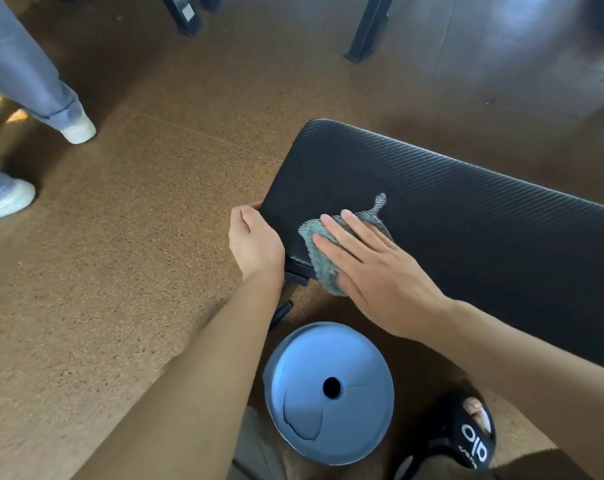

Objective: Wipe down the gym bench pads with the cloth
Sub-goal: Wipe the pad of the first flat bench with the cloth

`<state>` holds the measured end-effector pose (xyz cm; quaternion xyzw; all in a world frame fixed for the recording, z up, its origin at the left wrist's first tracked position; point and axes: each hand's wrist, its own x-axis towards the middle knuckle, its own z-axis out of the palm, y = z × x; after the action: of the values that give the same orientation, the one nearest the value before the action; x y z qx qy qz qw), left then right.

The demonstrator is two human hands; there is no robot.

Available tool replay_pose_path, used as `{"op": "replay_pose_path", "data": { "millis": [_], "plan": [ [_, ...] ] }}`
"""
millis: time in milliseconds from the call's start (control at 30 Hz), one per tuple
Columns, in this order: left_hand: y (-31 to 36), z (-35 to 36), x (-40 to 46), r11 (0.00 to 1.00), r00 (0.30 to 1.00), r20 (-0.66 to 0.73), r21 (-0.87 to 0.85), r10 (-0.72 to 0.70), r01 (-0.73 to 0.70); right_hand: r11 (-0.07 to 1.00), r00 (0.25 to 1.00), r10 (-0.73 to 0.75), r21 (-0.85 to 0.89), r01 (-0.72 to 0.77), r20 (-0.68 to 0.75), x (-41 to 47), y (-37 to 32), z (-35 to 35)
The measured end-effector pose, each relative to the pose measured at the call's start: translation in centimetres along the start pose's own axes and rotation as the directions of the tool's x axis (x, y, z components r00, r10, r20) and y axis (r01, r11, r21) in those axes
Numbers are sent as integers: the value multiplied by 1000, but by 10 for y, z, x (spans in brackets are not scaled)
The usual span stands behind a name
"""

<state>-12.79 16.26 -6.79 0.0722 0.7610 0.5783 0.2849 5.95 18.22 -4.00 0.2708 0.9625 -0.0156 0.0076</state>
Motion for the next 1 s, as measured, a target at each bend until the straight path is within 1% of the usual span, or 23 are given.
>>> {"op": "replay_pose_path", "data": {
  "millis": [100, 167, 267, 333, 367, 433, 500, 567, 633, 733, 800, 933, 1000],
  "plan": [
    [-2, 1, 2, 1000, 999, -33, 0, 25, -25, 995, 996, -86, 45, 85, 21, 58, 1, -1],
    [-2, 1, 2, 999, 999, -29, 19, 37, -36, 995, 999, -45, 89, 47, -18, 103, -5, 0],
    [2, 0, -2, 999, 1000, 6, 37, 21, -21, 989, 999, 46, 137, -47, 8, 147, -13, -1],
    [7, 0, -6, 999, 999, 35, 48, -10, 8, 985, 999, 54, 166, -52, -6, 142, -15, 0],
    [6, 0, -5, 998, 999, 32, 51, -28, 26, 981, 998, 52, 191, -46, -27, 129, -16, 0],
    [5, -1, -1, 997, 997, 6, 4, -81, 81, 976, 997, 33, 216, -16, -75, 95, -22, 2],
    [4, -1, 2, 990, 991, 1, -46, -134, 133, 977, 997, 20, 212, -4, -74, 70, -30, 4],
    [5, 2, 2, 979, 983, -20, -89, -184, 182, 975, 998, 9, 221, 3, -54, 72, -27, 3],
    [9, 8, 2, 985, 981, -96, -62, -166, 160, 975, 998, -39, 218, 47, -42, 91, -16, -1],
    [11, 14, 3, 996, 970, -227, -3, -89, 91, 978, 995, -92, 183, 97, -35, 125, 7, -3],
    [11, 16, 2, 997, 964, -257, 31, -60, 70, 983, 997, -63, 168, 71, -53, 147, 25, -3],
    [14, 18, -5, 993, 958, -284, 92, -39, 67, 983, 1000, 10, 182, -6, -23, 177, 57, -8],
    [14, 19, -5, 992, 954, -297, 110, -30, 66, 983, 996, 76, 173, -66, -48, 184, 71, -9]
  ]
}}
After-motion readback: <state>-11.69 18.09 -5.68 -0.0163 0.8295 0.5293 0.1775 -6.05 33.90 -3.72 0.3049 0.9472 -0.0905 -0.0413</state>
